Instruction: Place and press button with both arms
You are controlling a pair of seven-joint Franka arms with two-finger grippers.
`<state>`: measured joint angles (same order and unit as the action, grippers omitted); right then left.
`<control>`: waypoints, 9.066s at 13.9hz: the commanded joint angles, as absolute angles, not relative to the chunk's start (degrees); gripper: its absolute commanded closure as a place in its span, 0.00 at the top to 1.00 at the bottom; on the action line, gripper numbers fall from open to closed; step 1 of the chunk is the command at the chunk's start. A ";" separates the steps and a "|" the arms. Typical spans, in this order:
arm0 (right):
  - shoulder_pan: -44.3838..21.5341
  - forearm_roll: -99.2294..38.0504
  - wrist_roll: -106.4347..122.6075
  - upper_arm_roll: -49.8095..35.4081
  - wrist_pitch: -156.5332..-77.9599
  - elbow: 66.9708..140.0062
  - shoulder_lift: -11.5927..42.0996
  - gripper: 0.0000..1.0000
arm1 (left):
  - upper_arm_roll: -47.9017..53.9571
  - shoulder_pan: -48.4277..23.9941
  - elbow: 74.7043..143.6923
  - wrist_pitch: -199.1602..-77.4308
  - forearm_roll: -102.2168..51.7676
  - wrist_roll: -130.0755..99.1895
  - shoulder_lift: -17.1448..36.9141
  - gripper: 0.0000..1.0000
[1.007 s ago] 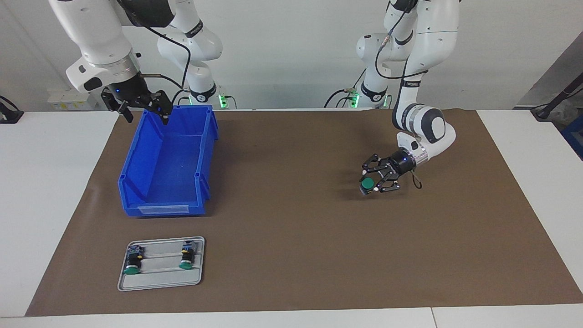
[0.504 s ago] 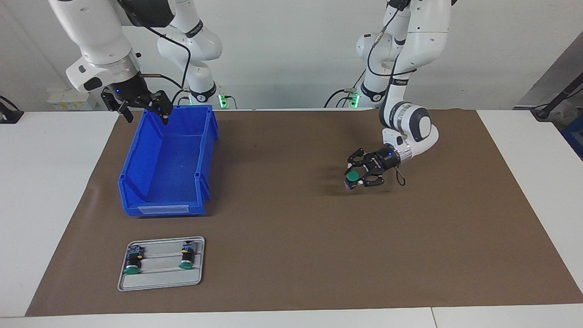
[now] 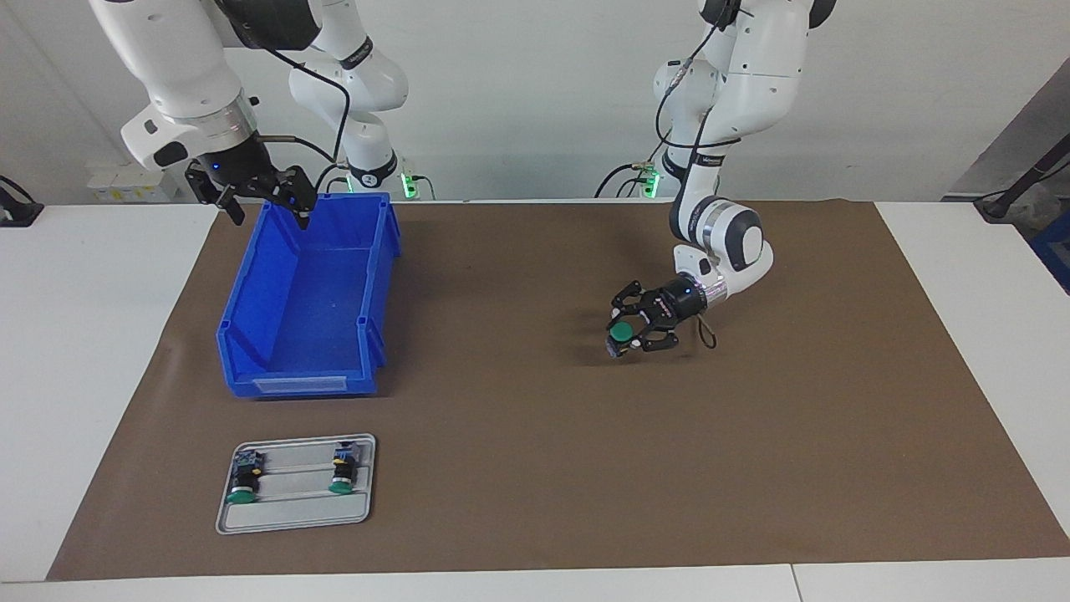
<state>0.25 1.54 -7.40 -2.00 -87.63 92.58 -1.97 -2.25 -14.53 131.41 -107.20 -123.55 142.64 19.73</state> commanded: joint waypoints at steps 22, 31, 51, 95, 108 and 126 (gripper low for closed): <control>0.70 0.79 -7.73 -2.46 -88.51 94.04 -3.16 1.00 | -3.08 -16.08 135.79 -104.77 -122.08 150.91 21.45 0.35; 0.70 0.88 -7.73 -2.46 -88.51 94.04 -3.16 1.00 | -2.99 -16.08 136.32 -104.50 -122.08 151.26 21.27 0.68; 0.44 0.79 -7.73 -2.11 -88.24 94.04 -3.25 1.00 | -3.08 -4.67 135.71 -101.69 -109.95 145.21 20.22 0.98; 0.53 0.88 -7.38 -2.29 -86.92 93.78 -3.25 1.00 | -1.67 -29.00 115.05 -130.95 -14.33 -6.59 7.64 0.00; -1.58 2.37 -7.29 -2.55 -90.35 94.92 -3.43 0.98 | -1.67 -31.99 114.79 -130.87 -9.05 -11.86 11.16 0.00; -1.85 2.11 -8.61 -3.34 -91.14 94.57 -3.34 0.97 | -2.72 -30.94 111.63 -127.99 -5.81 -11.69 13.28 0.00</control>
